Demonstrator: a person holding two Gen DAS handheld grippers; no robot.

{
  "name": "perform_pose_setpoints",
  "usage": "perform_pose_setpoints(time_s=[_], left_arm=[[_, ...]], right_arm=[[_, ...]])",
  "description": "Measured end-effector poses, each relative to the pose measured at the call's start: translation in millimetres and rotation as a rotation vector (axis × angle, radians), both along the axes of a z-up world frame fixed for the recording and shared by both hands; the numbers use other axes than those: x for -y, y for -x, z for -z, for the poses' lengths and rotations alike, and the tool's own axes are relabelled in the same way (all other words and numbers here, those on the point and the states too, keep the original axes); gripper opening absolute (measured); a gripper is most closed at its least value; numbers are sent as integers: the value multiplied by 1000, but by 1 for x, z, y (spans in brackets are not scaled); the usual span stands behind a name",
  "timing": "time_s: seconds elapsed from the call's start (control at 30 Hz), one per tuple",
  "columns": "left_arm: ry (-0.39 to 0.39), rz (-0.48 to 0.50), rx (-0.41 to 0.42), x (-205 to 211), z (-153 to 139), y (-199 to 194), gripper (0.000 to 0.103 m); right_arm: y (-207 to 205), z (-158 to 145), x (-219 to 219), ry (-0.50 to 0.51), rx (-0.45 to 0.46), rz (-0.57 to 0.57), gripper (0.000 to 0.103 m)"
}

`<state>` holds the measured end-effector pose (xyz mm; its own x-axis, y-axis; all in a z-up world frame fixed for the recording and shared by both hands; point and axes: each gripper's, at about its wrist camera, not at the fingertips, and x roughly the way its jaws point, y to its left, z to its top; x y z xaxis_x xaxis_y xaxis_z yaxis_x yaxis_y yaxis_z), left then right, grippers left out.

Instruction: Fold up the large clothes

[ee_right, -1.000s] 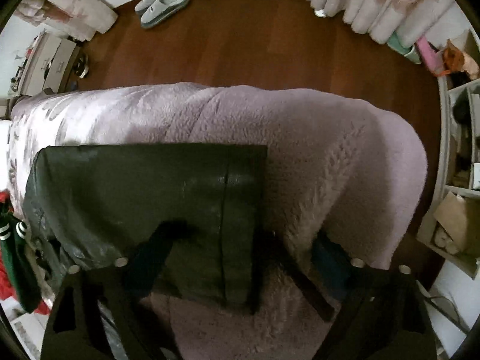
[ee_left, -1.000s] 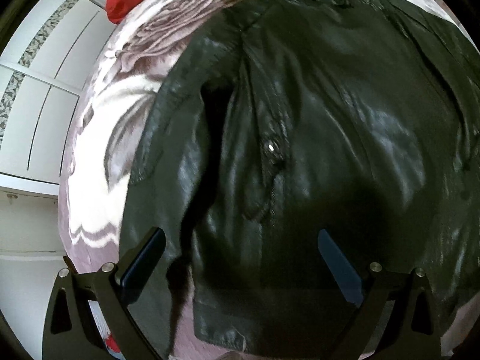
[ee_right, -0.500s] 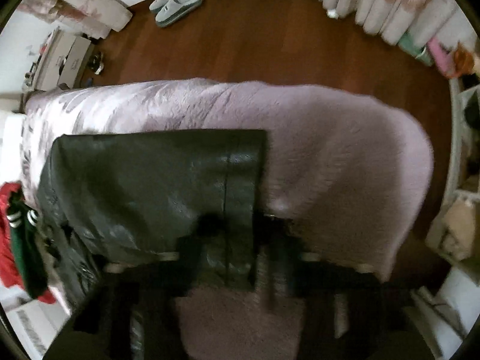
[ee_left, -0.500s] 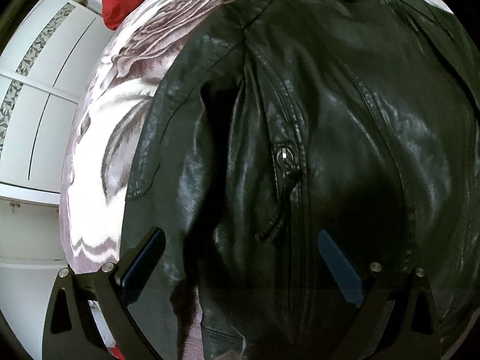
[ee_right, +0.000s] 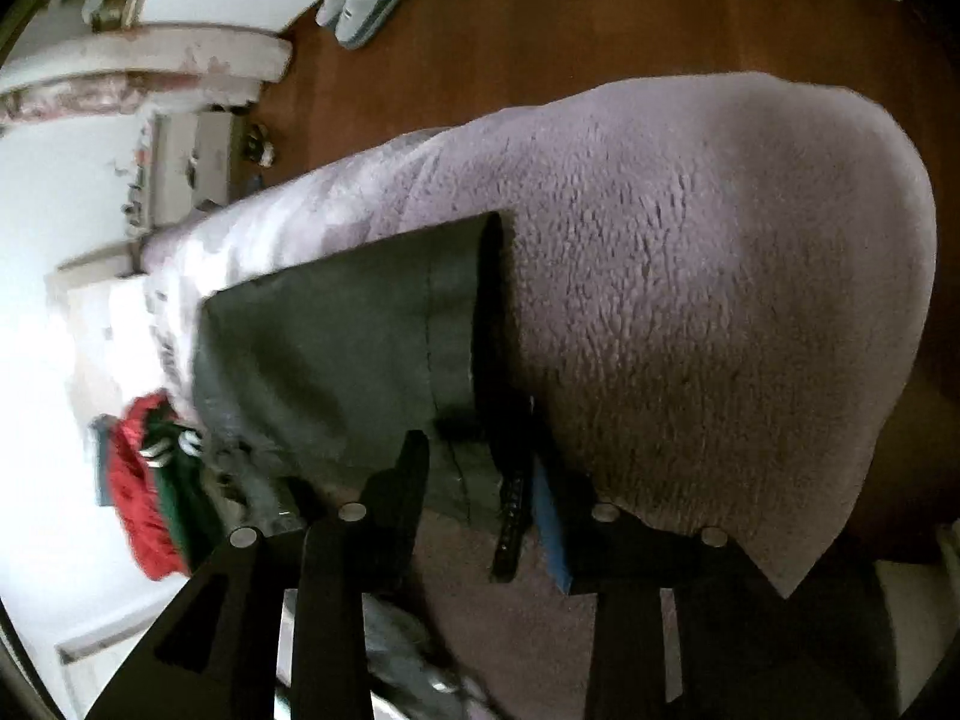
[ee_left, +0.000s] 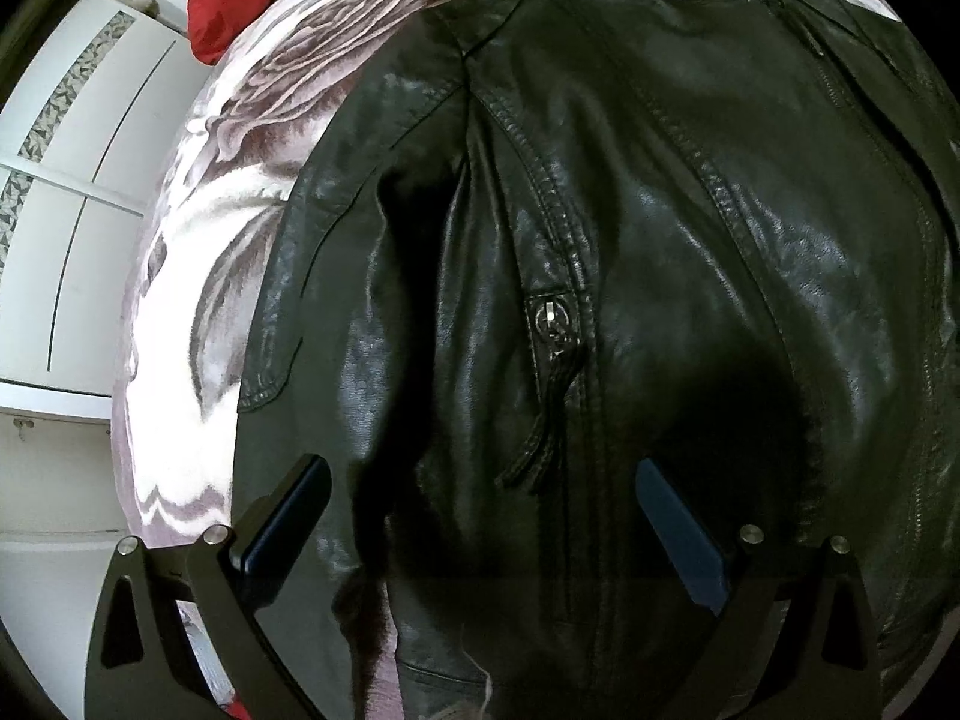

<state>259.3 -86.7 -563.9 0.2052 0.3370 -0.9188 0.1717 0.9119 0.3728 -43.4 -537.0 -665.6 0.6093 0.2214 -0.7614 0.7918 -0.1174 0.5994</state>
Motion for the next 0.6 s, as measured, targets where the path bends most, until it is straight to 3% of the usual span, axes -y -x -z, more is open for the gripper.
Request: perform_pose_setpoints(time_s=[0.03,0.2,0.3,0.37,0.4,0.5,0.6], left_arm=[[0,2,0,1,0,0,103],[-3,18,1,6,2,-1,103],[-8,22,3,11,3,-2,103],[-10,25,9,12,2,-2,103],[-11,27,9,13,2,-3,103],[-12,32,10,16,0,-3,103],[-19,46,29,21,-7,-5,103]], right_arm=[[2,-1,-4,4,22,4,56],[-27,20,0,18,63,-4,62],[-53,18,6,82,70,2,64],[-74,12,5,141,44,-13,43],[-84,12,3,145,33,-22,12],[-98,-3,-1,172,-24,-29,7],[-88,-44,12,260,-81,9,6]])
